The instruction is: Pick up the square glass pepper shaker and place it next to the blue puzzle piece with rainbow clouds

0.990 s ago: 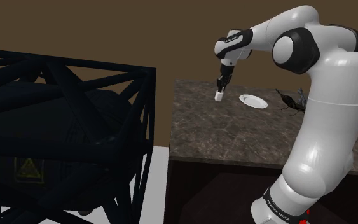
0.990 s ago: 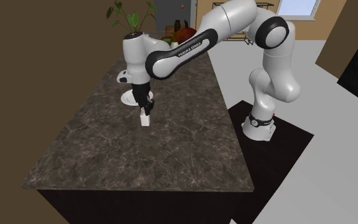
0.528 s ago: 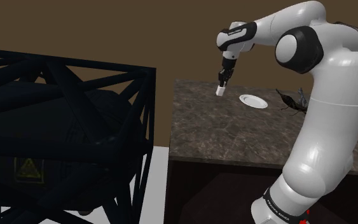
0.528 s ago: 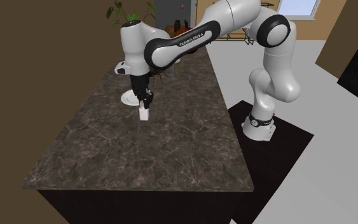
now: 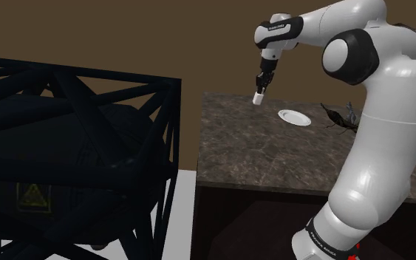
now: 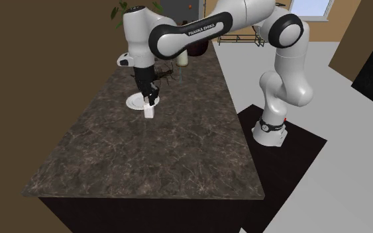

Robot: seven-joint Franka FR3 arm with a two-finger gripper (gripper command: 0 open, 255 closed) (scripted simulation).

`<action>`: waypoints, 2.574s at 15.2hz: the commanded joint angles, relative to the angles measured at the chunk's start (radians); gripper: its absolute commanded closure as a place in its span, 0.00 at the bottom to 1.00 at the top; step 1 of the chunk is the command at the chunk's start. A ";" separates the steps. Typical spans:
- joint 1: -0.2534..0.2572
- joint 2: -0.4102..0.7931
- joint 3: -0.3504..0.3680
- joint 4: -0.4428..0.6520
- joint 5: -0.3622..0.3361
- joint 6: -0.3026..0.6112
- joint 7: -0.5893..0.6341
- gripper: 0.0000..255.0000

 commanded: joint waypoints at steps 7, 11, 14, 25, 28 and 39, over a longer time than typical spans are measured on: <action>-0.005 0.000 -0.003 0.097 -0.001 -0.097 0.000 1.00; -0.026 -0.101 -0.031 -0.037 -0.036 -0.056 -0.053 1.00; -0.046 -0.167 -0.054 -0.119 -0.062 -0.034 -0.095 1.00; -0.144 -0.342 -0.154 -0.309 -0.147 0.008 -0.274 1.00; -0.174 -0.371 -0.187 -0.335 -0.165 0.012 -0.332 1.00; -0.287 -0.390 -0.333 -0.342 -0.186 0.020 -0.585 1.00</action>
